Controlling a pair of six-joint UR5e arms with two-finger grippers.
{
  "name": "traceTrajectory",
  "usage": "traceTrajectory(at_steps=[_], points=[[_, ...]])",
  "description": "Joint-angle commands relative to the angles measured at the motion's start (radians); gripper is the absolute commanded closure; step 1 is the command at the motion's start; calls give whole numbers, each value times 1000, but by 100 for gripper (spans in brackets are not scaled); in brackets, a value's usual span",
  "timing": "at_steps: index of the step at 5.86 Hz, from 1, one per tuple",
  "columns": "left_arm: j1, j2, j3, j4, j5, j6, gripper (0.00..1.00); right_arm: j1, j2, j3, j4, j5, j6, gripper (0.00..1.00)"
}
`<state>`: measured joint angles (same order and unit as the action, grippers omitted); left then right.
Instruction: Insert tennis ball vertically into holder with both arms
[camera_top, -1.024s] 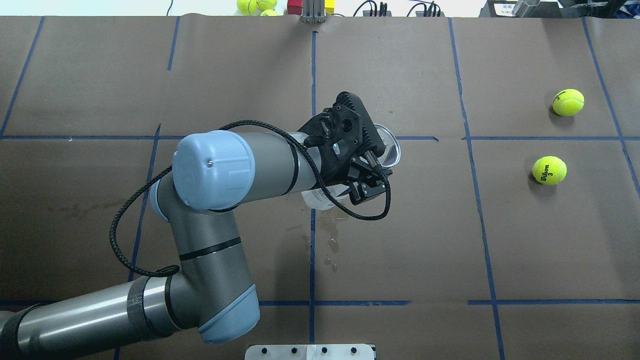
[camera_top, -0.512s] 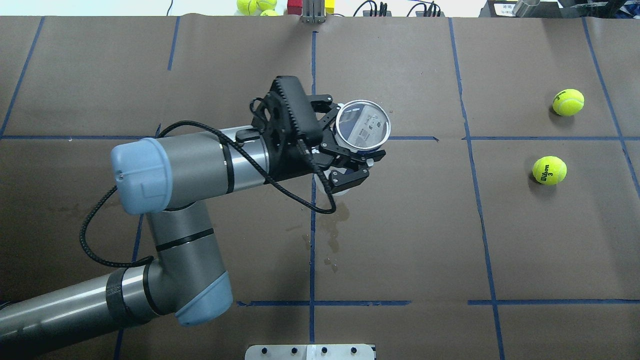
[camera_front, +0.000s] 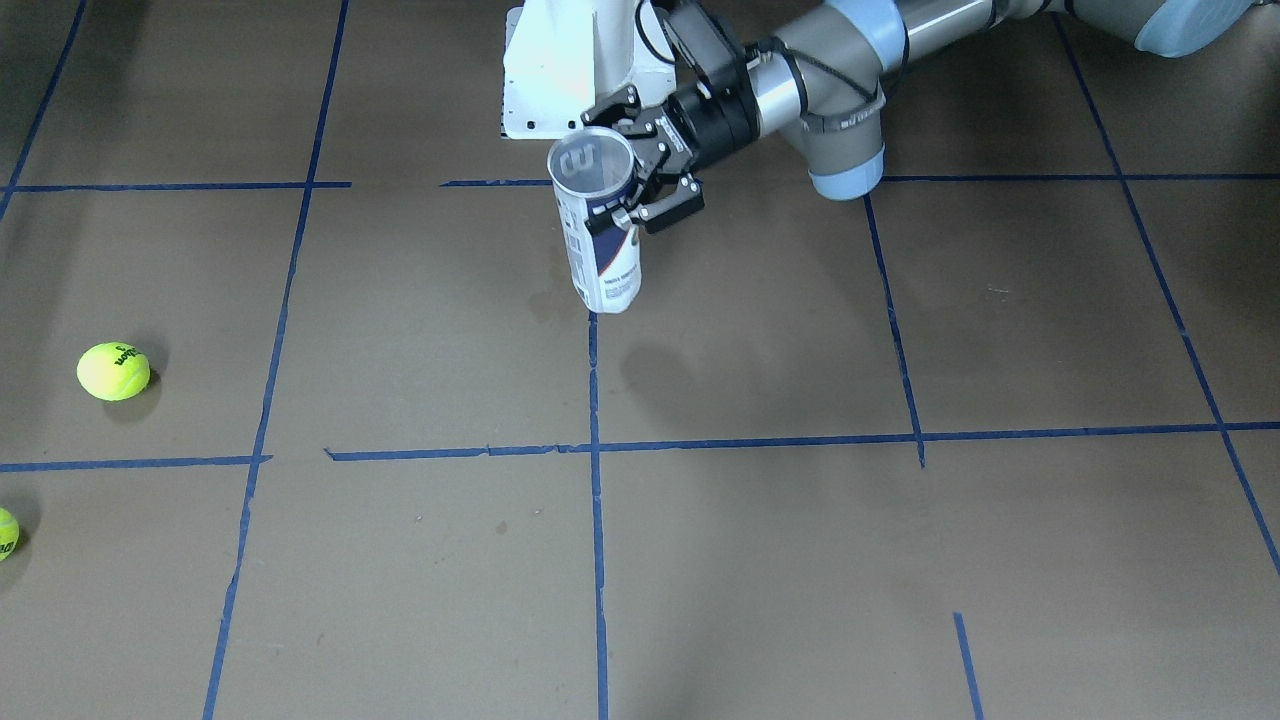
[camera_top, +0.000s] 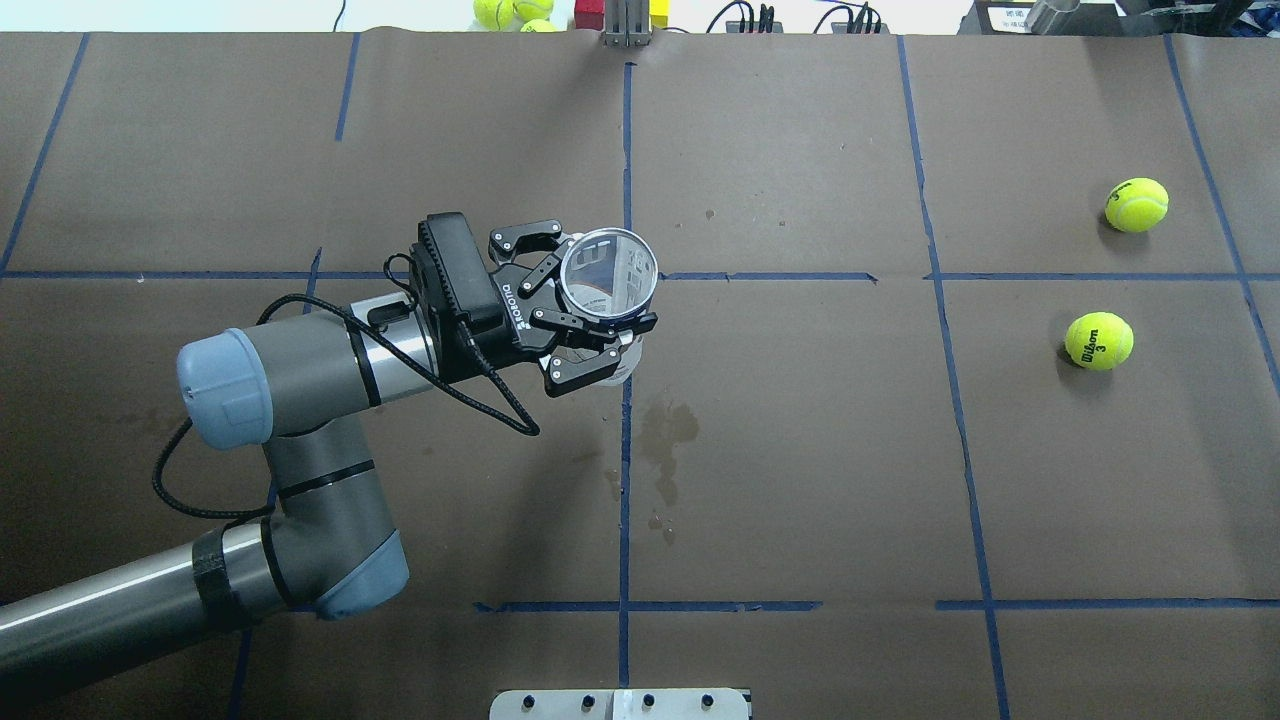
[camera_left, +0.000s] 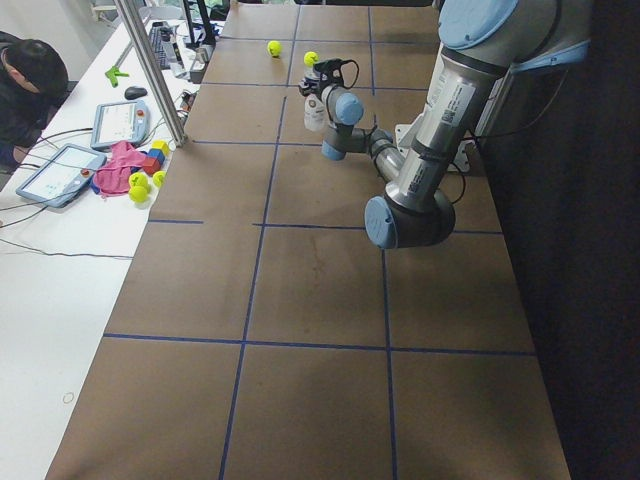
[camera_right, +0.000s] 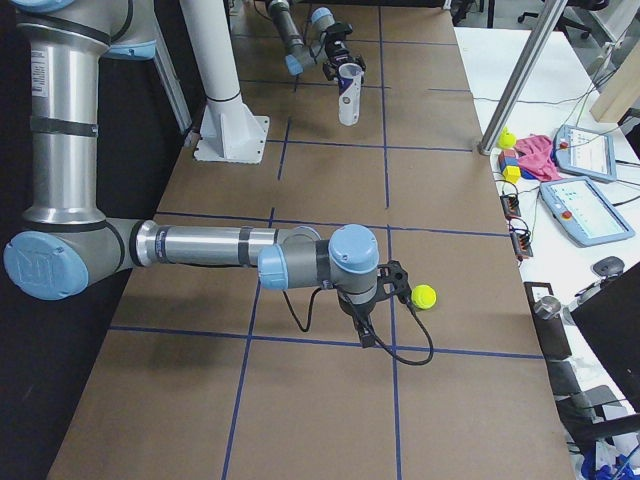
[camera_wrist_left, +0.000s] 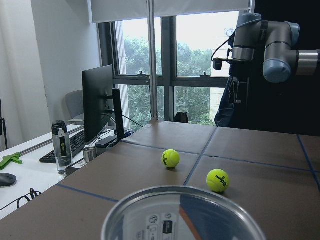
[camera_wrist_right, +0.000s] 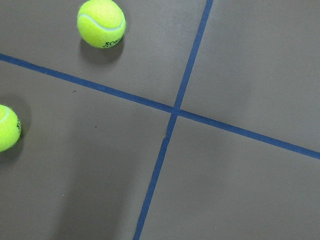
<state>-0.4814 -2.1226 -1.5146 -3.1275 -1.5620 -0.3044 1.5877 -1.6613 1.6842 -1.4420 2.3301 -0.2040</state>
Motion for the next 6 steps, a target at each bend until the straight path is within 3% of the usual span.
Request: traceTrajectory(at_steps=[1,4,6], points=[[26,-20,115,-86,36,-1,22,0,0,0,2,0,0,0],[75,-28,194,-190,94,-1,22,0,0,0,0,0,0,0],[76,-36,200,-190,94,-1,22,0,0,0,0,0,0,0]])
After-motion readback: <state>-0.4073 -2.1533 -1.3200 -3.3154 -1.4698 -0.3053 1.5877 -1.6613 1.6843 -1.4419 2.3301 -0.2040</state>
